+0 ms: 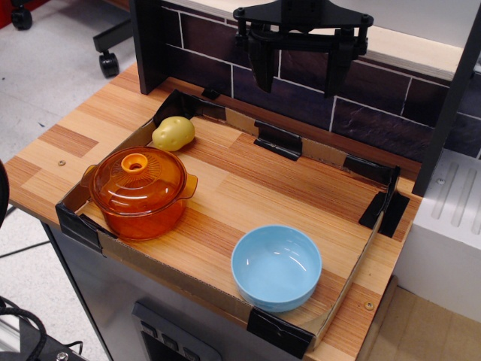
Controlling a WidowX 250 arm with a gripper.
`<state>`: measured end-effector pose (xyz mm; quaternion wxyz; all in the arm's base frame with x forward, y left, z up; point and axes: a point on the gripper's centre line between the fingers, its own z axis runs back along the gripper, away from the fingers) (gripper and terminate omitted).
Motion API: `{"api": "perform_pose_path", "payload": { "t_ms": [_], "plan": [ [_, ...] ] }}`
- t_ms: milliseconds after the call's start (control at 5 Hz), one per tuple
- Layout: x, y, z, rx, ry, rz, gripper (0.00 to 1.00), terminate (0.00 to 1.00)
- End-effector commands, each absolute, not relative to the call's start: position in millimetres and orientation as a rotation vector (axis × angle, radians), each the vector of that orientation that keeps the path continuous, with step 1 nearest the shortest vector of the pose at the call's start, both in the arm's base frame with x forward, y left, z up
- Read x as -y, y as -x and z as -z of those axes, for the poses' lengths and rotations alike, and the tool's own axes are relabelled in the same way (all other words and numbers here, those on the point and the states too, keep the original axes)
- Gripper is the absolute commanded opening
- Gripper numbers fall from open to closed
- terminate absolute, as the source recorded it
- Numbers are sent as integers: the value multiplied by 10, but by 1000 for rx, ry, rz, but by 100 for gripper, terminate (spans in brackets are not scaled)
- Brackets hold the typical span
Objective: Take lid off pot
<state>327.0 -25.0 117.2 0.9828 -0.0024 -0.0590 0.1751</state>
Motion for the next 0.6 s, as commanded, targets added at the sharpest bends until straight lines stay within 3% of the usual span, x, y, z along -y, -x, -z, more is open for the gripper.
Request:
{"api": "perform_pose_path", "payload": {
  "t_ms": [0, 200, 400],
  "plan": [
    [250, -3270, -1172, 119, 5, -352, 100, 0],
    [17, -3054, -1126, 123, -38, -220, 100, 0],
    [-198, -2889, -1065, 155, -19, -128, 100, 0]
  ]
}}
